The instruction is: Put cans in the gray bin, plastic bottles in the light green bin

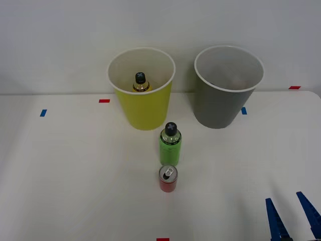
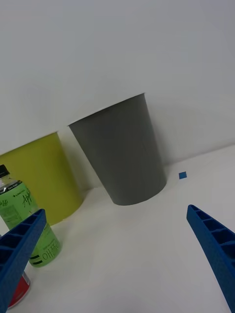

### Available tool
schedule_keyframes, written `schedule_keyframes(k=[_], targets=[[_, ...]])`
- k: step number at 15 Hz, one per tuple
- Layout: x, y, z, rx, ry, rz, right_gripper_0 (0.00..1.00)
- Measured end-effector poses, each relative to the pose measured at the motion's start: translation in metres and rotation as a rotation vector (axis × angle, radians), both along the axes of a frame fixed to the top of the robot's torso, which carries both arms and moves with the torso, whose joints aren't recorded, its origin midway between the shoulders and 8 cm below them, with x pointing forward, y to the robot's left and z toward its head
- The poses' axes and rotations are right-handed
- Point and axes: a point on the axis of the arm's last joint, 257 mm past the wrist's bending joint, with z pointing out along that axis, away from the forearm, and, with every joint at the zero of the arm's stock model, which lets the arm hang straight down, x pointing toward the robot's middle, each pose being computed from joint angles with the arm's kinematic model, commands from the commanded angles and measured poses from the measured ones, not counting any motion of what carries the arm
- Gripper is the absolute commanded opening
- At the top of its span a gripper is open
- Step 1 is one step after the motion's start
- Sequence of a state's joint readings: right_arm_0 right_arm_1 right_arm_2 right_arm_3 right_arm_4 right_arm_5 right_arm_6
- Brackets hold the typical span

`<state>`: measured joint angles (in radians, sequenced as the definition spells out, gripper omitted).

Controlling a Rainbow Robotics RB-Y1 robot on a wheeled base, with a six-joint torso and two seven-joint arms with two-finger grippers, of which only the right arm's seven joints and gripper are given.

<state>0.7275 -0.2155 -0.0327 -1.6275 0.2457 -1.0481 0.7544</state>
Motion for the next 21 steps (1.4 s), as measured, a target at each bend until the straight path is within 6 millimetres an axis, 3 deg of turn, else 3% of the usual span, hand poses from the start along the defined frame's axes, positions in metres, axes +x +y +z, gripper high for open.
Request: schedule_keyframes(k=[4, 12, 21], targets=[[0.009, -0.003, 0.001, -0.091, 0.002, 0.044, 1.00], [0.015, -0.021, -0.014, -0.342, 0.062, 0.050, 1.00], [0.015, -0.023, -0.010, -0.277, 0.072, 0.051, 1.00]])
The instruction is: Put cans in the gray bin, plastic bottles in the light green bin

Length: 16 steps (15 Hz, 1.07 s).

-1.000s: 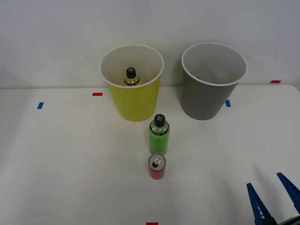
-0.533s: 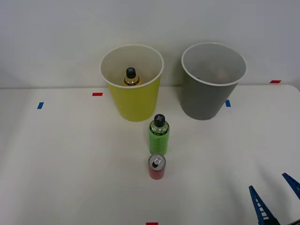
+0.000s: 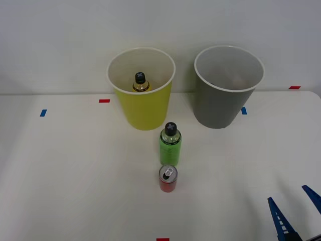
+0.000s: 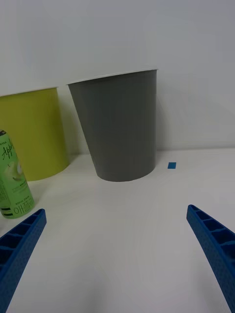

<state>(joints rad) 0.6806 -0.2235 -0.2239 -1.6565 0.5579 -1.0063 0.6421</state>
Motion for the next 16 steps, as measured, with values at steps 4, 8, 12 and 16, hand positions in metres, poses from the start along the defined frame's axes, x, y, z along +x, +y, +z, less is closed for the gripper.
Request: schedule_keyframes(k=[4, 8, 12, 16], targets=[[0.0019, 0.0004, 0.0015, 0.001, -0.004, 0.004, 1.00], [0.0033, 0.0005, 0.0024, -0.007, -0.009, 0.005, 1.00], [0.0033, 0.0005, 0.0026, -0.010, -0.010, 0.005, 1.00], [0.0033, 0.0005, 0.0026, -0.011, -0.010, 0.005, 1.00]])
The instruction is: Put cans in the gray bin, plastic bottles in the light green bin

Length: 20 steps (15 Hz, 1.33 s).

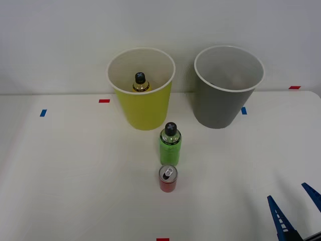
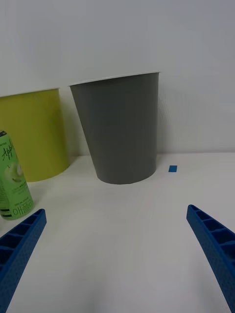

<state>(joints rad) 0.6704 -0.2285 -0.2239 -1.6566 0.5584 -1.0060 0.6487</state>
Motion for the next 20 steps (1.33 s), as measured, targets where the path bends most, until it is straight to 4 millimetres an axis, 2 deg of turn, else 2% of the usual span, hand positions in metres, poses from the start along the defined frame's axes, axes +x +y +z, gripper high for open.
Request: schedule_keyframes(k=[20], targets=[[0.0000, 0.0000, 0.0000, 0.000, 0.000, 0.000, 1.00]])
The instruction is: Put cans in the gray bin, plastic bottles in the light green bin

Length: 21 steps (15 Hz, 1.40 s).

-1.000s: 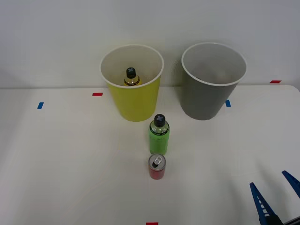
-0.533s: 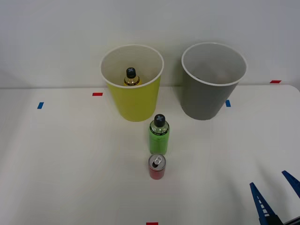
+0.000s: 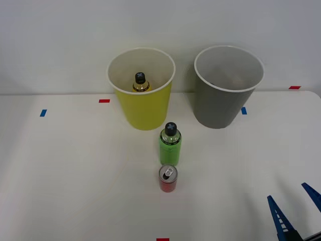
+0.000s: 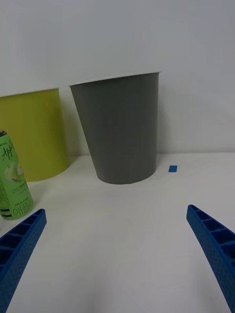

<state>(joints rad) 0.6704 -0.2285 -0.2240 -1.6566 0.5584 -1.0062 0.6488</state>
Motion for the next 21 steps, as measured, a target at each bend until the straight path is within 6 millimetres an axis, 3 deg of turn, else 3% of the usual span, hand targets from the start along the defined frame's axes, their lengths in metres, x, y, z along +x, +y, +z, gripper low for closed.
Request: schedule_keyframes(k=[21], targets=[[0.0000, 0.0000, 0.0000, 0.000, 0.000, 0.000, 1.00]])
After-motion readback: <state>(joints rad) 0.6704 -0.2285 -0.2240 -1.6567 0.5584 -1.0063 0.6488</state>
